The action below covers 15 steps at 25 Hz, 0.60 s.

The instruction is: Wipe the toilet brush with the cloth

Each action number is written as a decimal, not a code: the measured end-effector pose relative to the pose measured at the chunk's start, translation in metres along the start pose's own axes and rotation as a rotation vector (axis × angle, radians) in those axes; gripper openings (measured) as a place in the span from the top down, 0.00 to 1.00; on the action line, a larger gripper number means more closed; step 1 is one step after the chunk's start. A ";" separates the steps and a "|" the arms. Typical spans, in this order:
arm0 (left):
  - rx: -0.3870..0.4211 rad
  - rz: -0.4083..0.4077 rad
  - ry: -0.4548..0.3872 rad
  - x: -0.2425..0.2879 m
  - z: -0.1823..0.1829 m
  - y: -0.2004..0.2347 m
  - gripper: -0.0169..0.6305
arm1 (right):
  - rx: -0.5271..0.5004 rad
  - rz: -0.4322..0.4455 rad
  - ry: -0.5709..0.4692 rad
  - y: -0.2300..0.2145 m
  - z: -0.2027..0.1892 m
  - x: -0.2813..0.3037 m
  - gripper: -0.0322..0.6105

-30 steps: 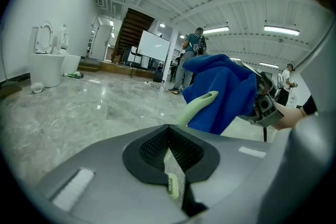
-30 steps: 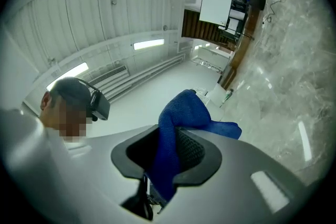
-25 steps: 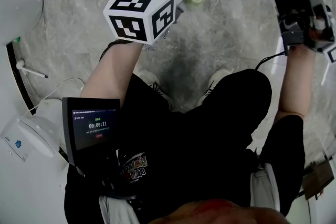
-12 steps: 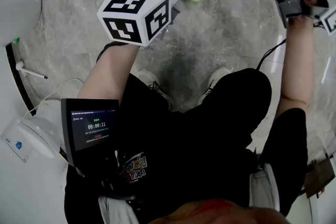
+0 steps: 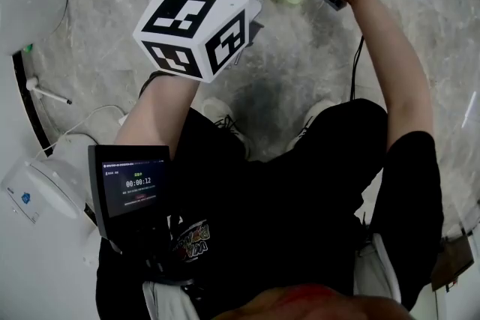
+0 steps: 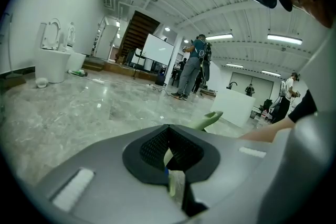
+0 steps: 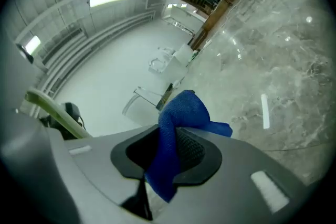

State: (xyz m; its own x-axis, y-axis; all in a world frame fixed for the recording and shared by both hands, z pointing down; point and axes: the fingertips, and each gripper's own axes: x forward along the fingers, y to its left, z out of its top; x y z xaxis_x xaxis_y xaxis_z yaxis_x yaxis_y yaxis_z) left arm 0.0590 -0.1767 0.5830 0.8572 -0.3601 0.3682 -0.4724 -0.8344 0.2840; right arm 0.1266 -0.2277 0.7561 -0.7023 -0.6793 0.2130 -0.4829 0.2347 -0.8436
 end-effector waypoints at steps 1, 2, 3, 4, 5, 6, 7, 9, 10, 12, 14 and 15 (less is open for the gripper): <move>0.000 -0.002 0.004 0.001 -0.001 -0.001 0.97 | -0.017 -0.038 0.034 -0.005 -0.010 0.004 0.80; 0.000 -0.004 0.009 0.002 -0.002 -0.002 0.97 | -0.046 -0.051 0.058 -0.007 -0.016 0.007 0.80; -0.001 -0.008 0.015 0.003 -0.004 -0.003 0.97 | -0.067 -0.052 0.073 -0.006 -0.019 0.008 0.80; -0.002 -0.012 0.020 0.003 -0.006 -0.004 0.97 | -0.076 -0.049 0.079 -0.004 -0.019 0.008 0.80; -0.004 -0.017 0.022 0.004 -0.007 -0.005 0.97 | -0.076 -0.042 0.077 -0.001 -0.018 0.007 0.80; -0.005 -0.021 0.024 0.004 -0.008 -0.006 0.97 | -0.075 -0.034 0.069 0.004 -0.015 0.006 0.80; -0.005 -0.026 0.025 0.005 -0.010 -0.007 0.97 | -0.082 -0.028 0.059 0.009 -0.012 0.004 0.80; -0.004 -0.036 0.029 0.006 -0.012 -0.011 0.97 | -0.178 -0.045 0.049 0.023 -0.007 0.000 0.80; -0.002 -0.041 0.030 0.006 -0.013 -0.012 0.97 | -0.277 -0.072 0.062 0.031 -0.006 -0.002 0.80; 0.004 -0.049 0.032 0.008 -0.014 -0.015 0.97 | -0.506 -0.131 0.119 0.043 -0.010 -0.004 0.80; 0.007 -0.053 0.036 0.011 -0.015 -0.016 0.97 | -0.646 -0.147 0.170 0.053 -0.016 -0.003 0.80; 0.005 -0.054 0.038 0.012 -0.016 -0.016 0.97 | -0.675 -0.142 0.178 0.057 -0.018 -0.003 0.80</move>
State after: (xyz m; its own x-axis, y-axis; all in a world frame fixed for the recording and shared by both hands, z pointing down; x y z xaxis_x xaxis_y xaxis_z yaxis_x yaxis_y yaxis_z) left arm 0.0738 -0.1608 0.5965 0.8728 -0.2986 0.3860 -0.4247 -0.8544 0.2994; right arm 0.0917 -0.1995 0.7162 -0.6555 -0.6247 0.4242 -0.7541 0.5709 -0.3246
